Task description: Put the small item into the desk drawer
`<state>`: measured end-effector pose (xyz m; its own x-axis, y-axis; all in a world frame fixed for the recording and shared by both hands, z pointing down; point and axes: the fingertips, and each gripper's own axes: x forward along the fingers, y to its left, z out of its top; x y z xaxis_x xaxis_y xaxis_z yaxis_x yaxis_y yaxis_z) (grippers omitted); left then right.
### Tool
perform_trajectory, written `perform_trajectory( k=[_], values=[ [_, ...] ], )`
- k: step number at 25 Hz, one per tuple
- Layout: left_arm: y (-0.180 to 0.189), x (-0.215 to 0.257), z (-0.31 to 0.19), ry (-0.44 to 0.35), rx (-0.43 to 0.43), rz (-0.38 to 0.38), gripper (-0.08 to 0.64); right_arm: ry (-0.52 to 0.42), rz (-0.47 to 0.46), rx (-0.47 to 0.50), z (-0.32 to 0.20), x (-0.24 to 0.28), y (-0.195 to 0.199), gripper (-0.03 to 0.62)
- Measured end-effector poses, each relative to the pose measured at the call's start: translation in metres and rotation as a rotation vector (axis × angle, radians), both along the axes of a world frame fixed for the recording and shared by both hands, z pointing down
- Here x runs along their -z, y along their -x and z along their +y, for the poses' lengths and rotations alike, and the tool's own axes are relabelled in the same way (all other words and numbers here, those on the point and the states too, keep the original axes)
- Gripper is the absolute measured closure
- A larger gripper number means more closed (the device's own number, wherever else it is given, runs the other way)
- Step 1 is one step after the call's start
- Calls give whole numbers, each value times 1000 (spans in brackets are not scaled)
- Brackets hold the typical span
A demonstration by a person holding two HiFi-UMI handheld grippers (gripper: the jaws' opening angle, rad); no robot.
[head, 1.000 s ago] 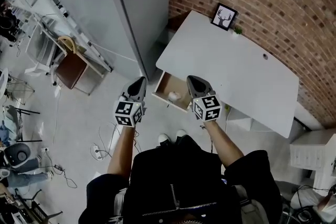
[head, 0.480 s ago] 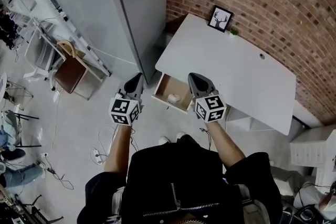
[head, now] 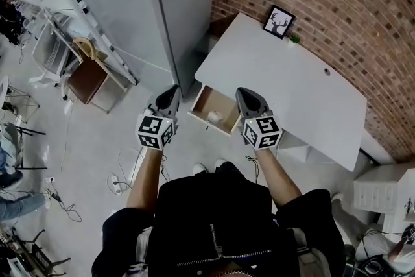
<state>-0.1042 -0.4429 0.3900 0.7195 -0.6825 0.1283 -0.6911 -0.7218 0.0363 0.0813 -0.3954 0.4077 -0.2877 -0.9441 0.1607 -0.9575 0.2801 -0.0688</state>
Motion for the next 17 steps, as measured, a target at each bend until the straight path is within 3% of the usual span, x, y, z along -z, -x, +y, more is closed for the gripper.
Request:
perform_trajectory(
  k=[17],
  values=[
    [-3,-5,13,8,-16,-1,540,22,-1,14,9,-13,1,589]
  ],
)
